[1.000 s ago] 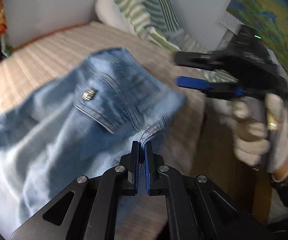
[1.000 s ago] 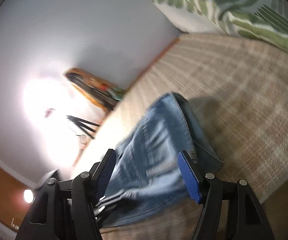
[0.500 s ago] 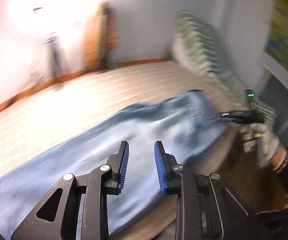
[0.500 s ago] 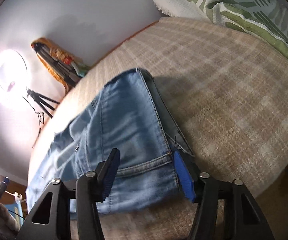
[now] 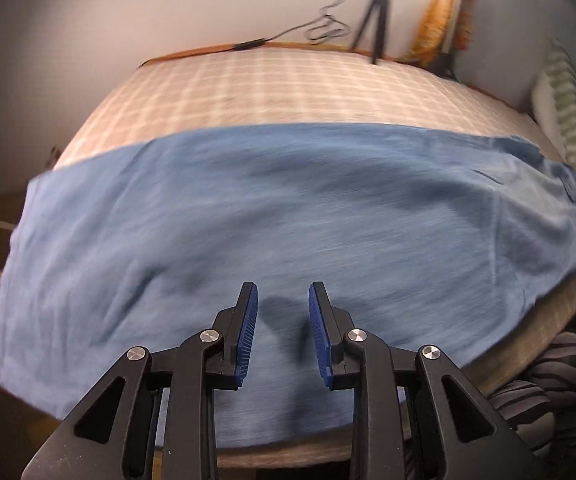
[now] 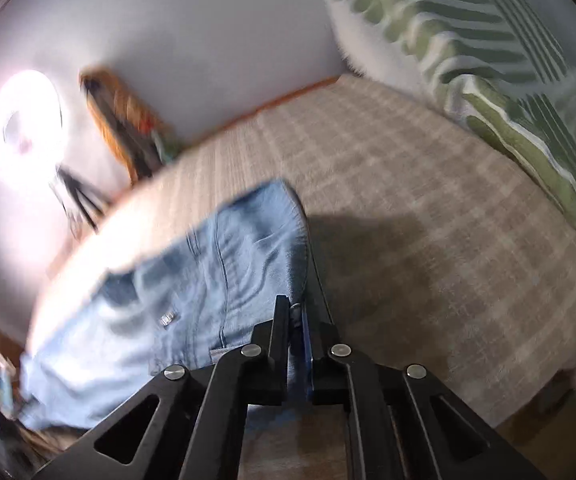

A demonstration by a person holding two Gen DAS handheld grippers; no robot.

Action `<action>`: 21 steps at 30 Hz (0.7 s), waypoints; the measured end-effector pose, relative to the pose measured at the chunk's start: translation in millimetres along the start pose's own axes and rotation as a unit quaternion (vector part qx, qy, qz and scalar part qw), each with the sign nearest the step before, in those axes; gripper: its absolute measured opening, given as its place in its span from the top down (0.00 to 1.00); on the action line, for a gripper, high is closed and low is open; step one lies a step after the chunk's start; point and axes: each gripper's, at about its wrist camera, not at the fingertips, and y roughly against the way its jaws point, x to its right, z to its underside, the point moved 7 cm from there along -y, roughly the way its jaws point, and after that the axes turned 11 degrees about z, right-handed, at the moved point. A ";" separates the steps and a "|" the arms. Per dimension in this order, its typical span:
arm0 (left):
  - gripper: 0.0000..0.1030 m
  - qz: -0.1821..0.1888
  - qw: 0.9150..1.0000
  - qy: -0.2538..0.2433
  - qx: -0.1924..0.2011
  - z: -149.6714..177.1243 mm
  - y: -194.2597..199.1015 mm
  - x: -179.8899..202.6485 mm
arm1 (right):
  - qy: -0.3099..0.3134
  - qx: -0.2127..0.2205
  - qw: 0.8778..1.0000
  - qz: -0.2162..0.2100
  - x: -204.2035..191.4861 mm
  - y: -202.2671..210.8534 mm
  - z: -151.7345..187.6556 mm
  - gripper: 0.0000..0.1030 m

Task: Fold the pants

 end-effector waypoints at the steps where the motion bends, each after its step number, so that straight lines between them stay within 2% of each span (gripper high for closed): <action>1: 0.76 0.004 1.000 0.011 0.005 0.5 1.9 -3.4 | 0.029 -0.011 0.999 0.016 -5.8 -4.4 5.2 0.95; 2: 0.76 0.010 1.000 0.023 0.014 0.0 4.4 -5.0 | 0.052 -0.015 0.998 0.043 -8.0 -7.4 9.4 0.90; 3: 0.76 0.009 0.999 0.028 0.020 0.3 5.9 -6.6 | 0.065 -0.012 0.996 0.064 -8.6 -7.1 9.6 0.81; 5: 0.76 0.003 0.999 0.038 0.037 -0.9 13.0 -12.6 | 0.079 0.016 0.993 0.084 -9.7 4.3 6.8 0.70; 10: 0.76 -0.026 0.995 0.064 0.074 0.5 26.2 -39.9 | 0.123 0.083 0.985 0.085 -43.8 40.5 -12.5 0.67; 12: 0.76 -0.042 0.994 0.065 0.076 7.1 26.8 -48.7 | 0.148 0.101 0.982 0.058 -71.7 45.5 -19.8 0.62; 13: 0.76 -0.047 0.994 0.065 0.073 10.2 26.6 -52.0 | 0.161 0.104 0.981 0.035 -86.6 45.6 -22.9 0.56; 15: 0.76 -0.054 0.994 0.065 0.064 16.0 24.1 -55.2 | 0.189 0.096 0.977 -0.010 -117.1 41.2 -24.1 0.47; 17: 0.76 -0.057 0.994 0.063 0.064 19.5 24.2 -58.1 | 0.213 0.092 0.972 -0.042 -149.5 29.6 -22.7 0.45; 19: 0.66 -0.060 0.994 0.062 0.064 20.2 23.3 -58.6 | 0.230 0.086 0.968 -0.062 -178.5 14.2 -18.5 0.42; 21: 0.62 -0.057 0.994 0.067 0.065 22.3 23.4 -60.1 | 0.248 0.071 0.963 -0.075 -205.6 -5.0 -14.7 0.42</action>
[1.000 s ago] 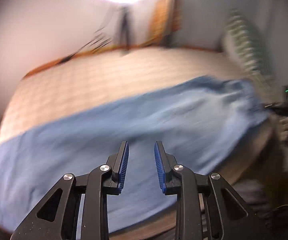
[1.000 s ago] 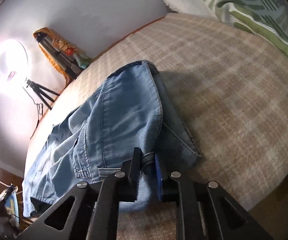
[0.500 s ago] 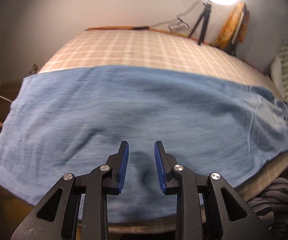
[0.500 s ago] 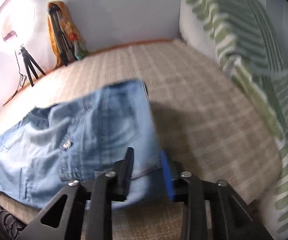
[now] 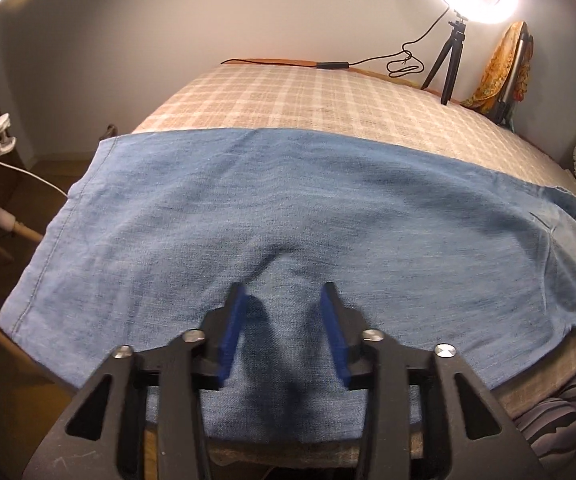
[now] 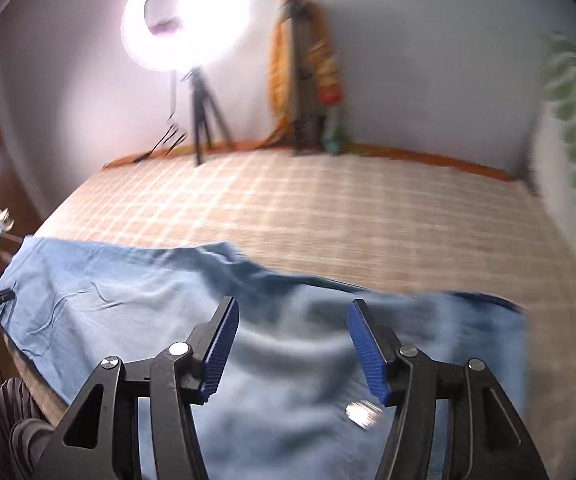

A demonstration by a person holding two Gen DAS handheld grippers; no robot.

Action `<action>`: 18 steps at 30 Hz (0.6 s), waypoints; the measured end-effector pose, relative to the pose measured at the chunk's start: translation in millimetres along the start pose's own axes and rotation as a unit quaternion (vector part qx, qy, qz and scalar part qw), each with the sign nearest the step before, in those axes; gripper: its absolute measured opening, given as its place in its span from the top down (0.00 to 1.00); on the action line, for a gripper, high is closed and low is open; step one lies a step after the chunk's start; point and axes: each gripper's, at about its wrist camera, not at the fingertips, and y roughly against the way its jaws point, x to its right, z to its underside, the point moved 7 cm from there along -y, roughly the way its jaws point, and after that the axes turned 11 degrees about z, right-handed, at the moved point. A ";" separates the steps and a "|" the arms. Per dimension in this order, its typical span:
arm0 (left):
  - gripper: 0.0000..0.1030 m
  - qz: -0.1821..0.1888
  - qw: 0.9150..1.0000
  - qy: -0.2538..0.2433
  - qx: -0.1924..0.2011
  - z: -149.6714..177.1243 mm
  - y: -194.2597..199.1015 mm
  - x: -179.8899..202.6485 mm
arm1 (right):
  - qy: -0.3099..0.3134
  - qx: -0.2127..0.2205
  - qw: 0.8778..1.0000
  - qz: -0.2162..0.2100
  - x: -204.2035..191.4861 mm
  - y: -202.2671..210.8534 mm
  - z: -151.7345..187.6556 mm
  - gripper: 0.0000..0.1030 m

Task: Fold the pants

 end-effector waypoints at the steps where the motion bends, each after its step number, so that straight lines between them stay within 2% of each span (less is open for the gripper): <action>1: 0.62 0.002 1.000 0.003 0.000 0.4 -0.2 -1.0 | 0.006 -0.005 1.000 -0.005 -9.1 -9.9 -2.1 0.42; 3: 0.61 0.002 1.000 0.005 0.001 0.6 -1.5 -0.4 | 0.018 -0.011 1.000 -0.011 -22.2 -27.8 -7.4 0.42; 7: 0.50 0.005 1.000 0.013 0.003 3.9 0.1 -2.1 | 0.021 -0.028 0.999 -0.015 -27.0 -56.1 -13.6 0.42; 13: 0.40 -0.002 1.000 0.017 -0.001 8.0 3.2 2.4 | 0.023 -0.043 0.999 -0.021 -29.7 -76.6 -17.7 0.44; 14: 0.39 -0.002 1.000 0.016 0.000 8.4 3.3 3.3 | 0.027 -0.048 0.998 -0.020 -31.8 -82.4 -18.8 0.47; 15: 0.39 -0.004 1.000 0.014 -0.001 8.6 3.2 3.6 | 0.029 -0.052 0.998 -0.016 -32.7 -86.8 -19.1 0.55; 18: 0.39 -0.005 1.000 0.013 0.000 9.5 4.3 3.4 | 0.029 -0.066 0.997 -0.018 -34.8 -97.2 -22.5 0.69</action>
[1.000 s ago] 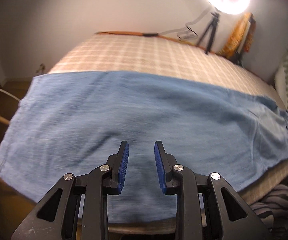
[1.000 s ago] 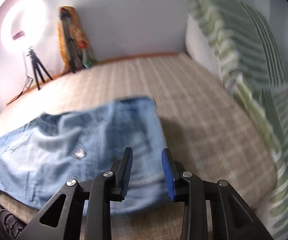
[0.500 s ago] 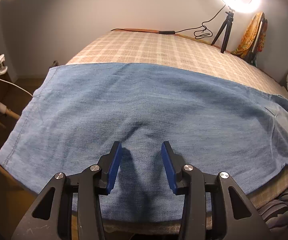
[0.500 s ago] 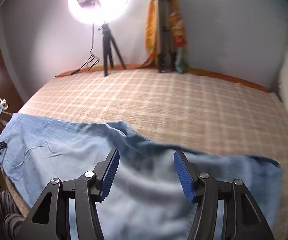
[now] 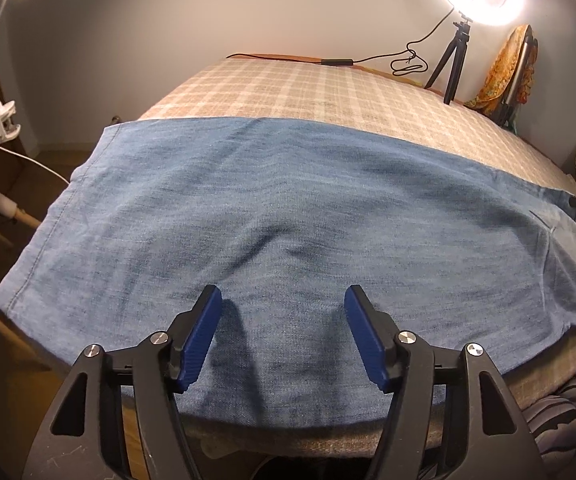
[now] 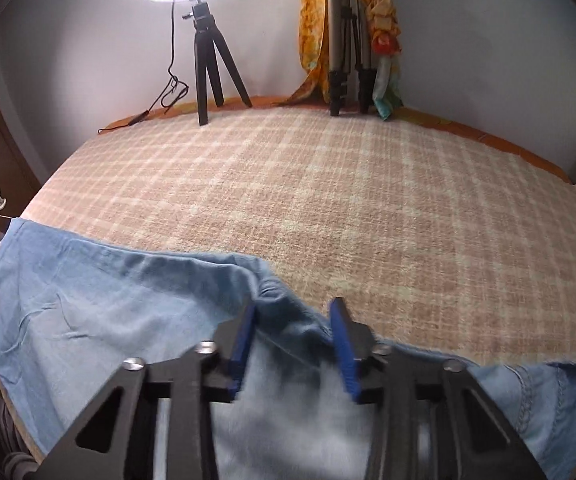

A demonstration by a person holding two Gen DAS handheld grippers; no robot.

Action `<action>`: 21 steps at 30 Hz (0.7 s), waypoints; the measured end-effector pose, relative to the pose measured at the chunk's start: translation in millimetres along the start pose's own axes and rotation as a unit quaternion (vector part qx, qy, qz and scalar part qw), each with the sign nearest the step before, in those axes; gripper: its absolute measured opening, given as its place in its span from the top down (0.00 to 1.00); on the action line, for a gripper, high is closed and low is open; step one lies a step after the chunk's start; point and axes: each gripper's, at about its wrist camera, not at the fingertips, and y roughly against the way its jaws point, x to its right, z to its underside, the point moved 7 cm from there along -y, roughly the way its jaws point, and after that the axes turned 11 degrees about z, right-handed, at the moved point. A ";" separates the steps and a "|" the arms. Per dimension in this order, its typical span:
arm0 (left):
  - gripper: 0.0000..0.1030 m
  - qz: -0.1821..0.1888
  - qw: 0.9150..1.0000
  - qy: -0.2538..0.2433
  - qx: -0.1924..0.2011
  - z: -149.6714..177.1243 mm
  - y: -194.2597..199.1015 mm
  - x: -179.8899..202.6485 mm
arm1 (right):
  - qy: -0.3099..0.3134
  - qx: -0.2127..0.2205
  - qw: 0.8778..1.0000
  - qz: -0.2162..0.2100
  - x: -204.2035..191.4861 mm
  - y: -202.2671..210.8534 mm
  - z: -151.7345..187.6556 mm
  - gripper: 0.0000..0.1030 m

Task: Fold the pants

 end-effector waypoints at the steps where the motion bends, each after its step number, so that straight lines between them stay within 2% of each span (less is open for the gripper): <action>1: 0.39 0.002 1.000 0.002 0.000 -0.3 0.3 -0.5 | 0.001 -0.002 1.000 0.004 -0.2 -2.8 -2.6 0.71; 2: 0.39 0.003 1.000 0.003 0.001 -0.6 0.6 -1.1 | 0.001 -0.003 1.000 0.012 0.2 -6.2 -6.1 0.76; 4: 0.38 0.002 1.000 0.006 0.002 -0.8 1.1 -2.0 | -0.007 -0.012 1.000 0.015 2.4 -12.8 -12.2 0.80; 7: 0.37 0.001 1.000 0.001 0.001 -0.8 0.8 -0.5 | -0.015 -0.018 0.999 0.025 4.7 -17.5 -19.6 0.80; 8: 0.37 0.000 1.000 -0.001 0.001 -0.8 0.6 -0.2 | -0.009 -0.017 0.999 0.028 3.0 -16.3 -21.3 0.77; 10: 0.36 -0.002 1.000 -0.005 0.001 -0.7 0.5 0.1 | -0.003 -0.006 1.000 0.017 -1.7 -9.1 -24.0 0.59; 12: 0.36 -0.004 1.000 -0.009 0.001 -0.2 0.7 0.2 | 0.001 0.014 1.000 -0.023 -9.2 3.0 -24.6 0.26; 13: 0.36 -0.004 1.000 -0.010 0.002 -0.1 0.9 0.2 | 0.003 0.022 0.999 -0.036 -11.6 6.7 -24.3 0.18; 14: 0.36 -0.004 1.000 -0.010 0.003 0.1 1.3 -0.3 | 0.010 0.025 0.999 -0.044 -13.5 8.7 -22.6 0.18; 17: 0.36 -0.002 1.000 -0.010 0.002 -0.1 2.6 -2.0 | 0.031 -0.001 0.999 -0.008 -12.3 -5.6 -15.3 0.22; 19: 0.36 -0.003 1.000 -0.010 0.000 0.0 3.7 -3.2 | 0.036 -0.020 0.999 -0.003 -13.0 -15.5 -11.6 0.49; 20: 0.36 -0.005 1.000 -0.011 -0.001 0.6 4.8 -4.1 | 0.037 -0.026 0.999 0.001 -13.2 -20.5 -10.4 0.55; 21: 0.36 -0.007 1.000 -0.012 -0.001 0.8 5.6 -5.0 | 0.038 -0.027 0.999 0.010 -12.7 -23.3 -10.8 0.68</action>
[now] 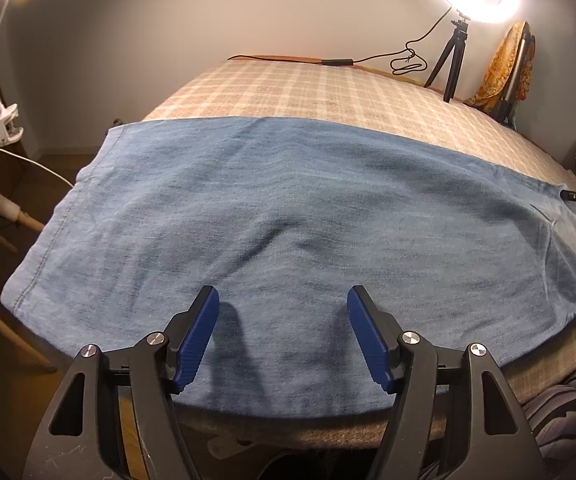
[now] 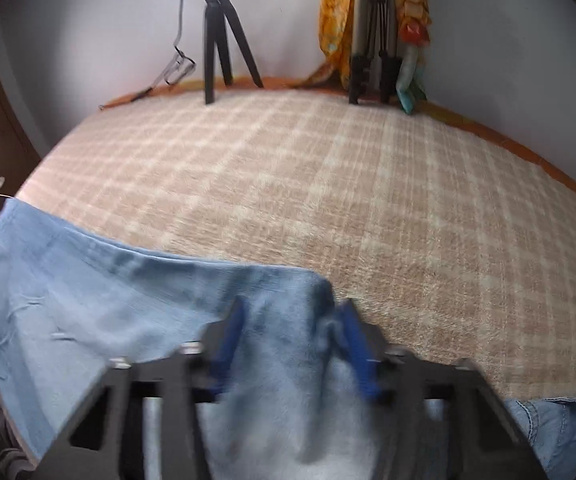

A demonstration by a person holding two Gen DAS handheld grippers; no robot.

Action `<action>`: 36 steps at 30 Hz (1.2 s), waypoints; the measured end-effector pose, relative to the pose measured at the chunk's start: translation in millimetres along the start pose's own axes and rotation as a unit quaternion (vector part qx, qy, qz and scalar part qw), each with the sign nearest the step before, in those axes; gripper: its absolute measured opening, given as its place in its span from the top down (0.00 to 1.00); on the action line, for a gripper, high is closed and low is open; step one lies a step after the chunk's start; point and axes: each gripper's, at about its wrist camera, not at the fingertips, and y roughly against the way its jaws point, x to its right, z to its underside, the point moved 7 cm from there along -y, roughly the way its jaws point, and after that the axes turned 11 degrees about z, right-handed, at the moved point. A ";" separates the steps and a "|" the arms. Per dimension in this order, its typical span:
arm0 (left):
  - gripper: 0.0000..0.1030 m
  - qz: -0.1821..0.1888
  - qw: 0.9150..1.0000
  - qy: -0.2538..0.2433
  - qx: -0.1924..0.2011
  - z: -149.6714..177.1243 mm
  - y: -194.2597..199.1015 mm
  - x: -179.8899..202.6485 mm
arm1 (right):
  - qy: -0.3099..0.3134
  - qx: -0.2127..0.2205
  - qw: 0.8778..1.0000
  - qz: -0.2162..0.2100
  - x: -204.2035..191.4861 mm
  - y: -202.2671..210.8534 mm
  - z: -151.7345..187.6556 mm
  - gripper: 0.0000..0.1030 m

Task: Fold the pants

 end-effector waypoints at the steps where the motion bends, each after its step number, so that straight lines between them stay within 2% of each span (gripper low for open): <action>1: 0.36 -0.003 1.000 0.000 0.000 0.6 1.0 -0.9 | 0.000 0.001 1.000 0.011 1.3 -1.9 -1.5 0.79; 6: 0.36 -0.014 1.000 0.002 0.000 1.9 6.6 -6.7 | -0.020 0.010 0.999 0.029 12.8 -2.7 -21.3 1.00; 8: 0.36 -0.021 1.000 -0.003 0.001 1.9 8.5 -7.8 | -0.017 0.013 0.997 0.075 18.1 -10.0 -28.4 1.00; 10: 0.36 -0.022 1.000 -0.001 0.004 2.2 11.1 -9.2 | -0.021 -0.008 0.994 0.107 23.6 -25.5 -27.1 1.00; 12: 0.36 -0.020 1.000 0.004 0.007 3.1 15.1 -11.7 | -0.014 -0.017 0.994 0.106 19.9 -33.5 -23.1 1.00; 15: 0.36 -0.017 1.000 0.021 0.013 4.7 22.3 -21.4 | -0.023 -0.005 0.995 0.097 19.0 -25.8 -21.7 1.00; 17: 0.36 -0.010 0.999 0.044 0.021 6.4 29.1 -30.9 | -0.039 0.001 0.994 0.104 24.7 -15.5 -20.3 0.93; 18: 0.36 -0.006 0.998 0.054 0.025 7.1 32.7 -35.3 | -0.045 0.009 0.993 0.107 27.3 -8.8 -20.3 0.85; 19: 0.36 -0.003 0.997 0.064 0.031 7.7 36.7 -39.8 | -0.054 0.023 0.992 0.108 30.8 2.6 -20.3 0.81; 22: 0.36 0.004 0.993 0.105 0.051 11.8 51.1 -61.0 | -0.075 0.055 0.992 0.086 31.0 29.4 -18.6 0.81; 24: 0.36 0.011 0.987 0.145 0.065 17.5 59.6 -80.8 | -0.087 0.071 0.992 0.052 23.4 45.5 -15.1 0.81; 27: 0.39 0.027 0.975 0.201 0.087 26.4 71.0 -107.7 | -0.069 0.073 0.995 0.017 1.6 53.1 -8.2 0.79; 29: 0.39 0.040 0.963 0.247 0.103 31.4 76.7 -127.9 | -0.051 0.064 0.997 0.017 -11.9 46.1 -4.3 0.73; 32: 0.39 0.052 0.944 0.302 0.122 36.1 80.4 -156.9 | -0.045 0.043 0.998 0.017 -23.4 29.5 -0.1 0.72; 36: 0.39 0.048 0.933 0.331 0.130 37.8 77.3 -181.1 | -0.035 0.005 0.999 0.035 -30.4 2.2 10.5 0.71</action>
